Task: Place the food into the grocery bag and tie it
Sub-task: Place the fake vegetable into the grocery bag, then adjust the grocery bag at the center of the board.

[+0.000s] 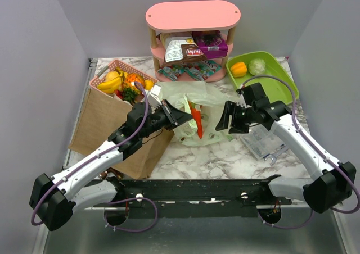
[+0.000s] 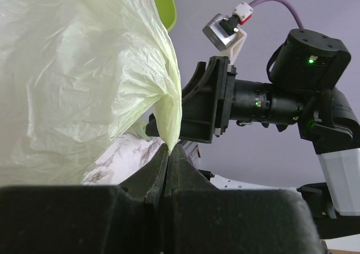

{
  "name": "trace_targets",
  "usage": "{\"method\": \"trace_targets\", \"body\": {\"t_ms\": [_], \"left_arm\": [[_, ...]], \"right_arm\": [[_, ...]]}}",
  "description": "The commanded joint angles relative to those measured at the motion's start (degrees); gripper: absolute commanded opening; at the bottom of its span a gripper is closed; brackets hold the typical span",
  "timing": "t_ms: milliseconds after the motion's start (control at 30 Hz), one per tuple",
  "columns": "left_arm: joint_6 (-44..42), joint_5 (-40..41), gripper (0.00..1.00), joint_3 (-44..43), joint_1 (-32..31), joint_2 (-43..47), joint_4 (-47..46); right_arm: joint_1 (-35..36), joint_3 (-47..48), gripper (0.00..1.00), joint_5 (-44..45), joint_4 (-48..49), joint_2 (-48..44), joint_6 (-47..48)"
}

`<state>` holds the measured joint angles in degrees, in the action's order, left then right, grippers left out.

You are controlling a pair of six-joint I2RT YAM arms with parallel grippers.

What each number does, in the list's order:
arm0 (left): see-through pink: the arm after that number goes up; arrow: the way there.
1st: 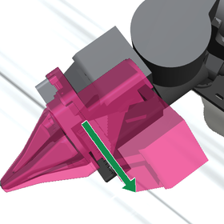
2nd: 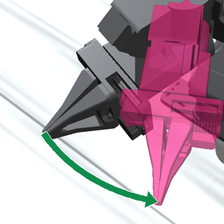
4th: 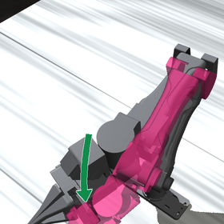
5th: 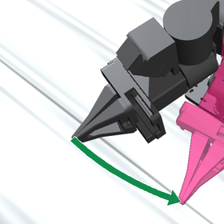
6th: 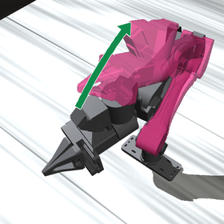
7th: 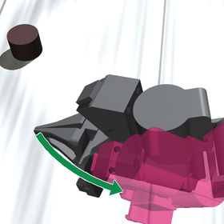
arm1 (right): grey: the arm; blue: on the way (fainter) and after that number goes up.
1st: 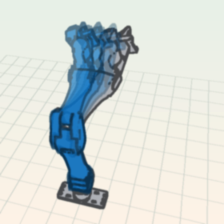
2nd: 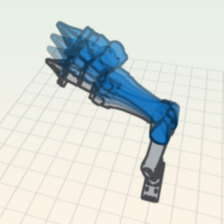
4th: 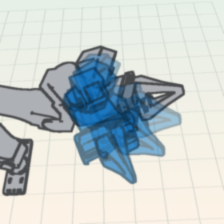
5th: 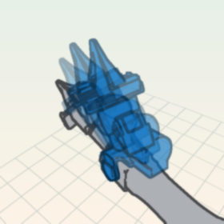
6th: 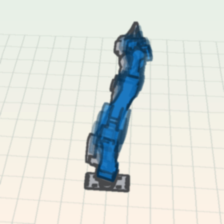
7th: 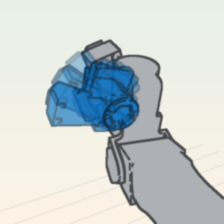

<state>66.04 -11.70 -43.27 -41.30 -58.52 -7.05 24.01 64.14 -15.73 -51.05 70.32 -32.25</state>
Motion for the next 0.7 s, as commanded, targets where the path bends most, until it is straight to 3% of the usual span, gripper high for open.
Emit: {"method": "trace_targets", "body": {"t_ms": [0, 333, 500, 667], "left_arm": [[-0.4, -0.4, 0.00, 0.2, 0.3, 0.4, 0.5], [0.0, -1.0, 0.00, 0.4, 0.3, -0.2, -0.2], [0.3, -1.5, 0.00, 1.1, 0.3, -0.9, -0.9], [0.2, -1.5, 0.00, 1.3, 0.3, -0.6, -1.0]], "right_arm": [[0.2, -3.1, 0.68, 0.0, 6.9, 1.5, 0.1], [0.2, -6.7, 0.62, -0.3, 12.9, 4.6, -0.5], [0.2, -8.2, 0.44, -2.9, 15.8, 5.6, -1.0], [0.2, -6.8, 0.13, -3.7, 15.0, 5.3, -0.6]]}}
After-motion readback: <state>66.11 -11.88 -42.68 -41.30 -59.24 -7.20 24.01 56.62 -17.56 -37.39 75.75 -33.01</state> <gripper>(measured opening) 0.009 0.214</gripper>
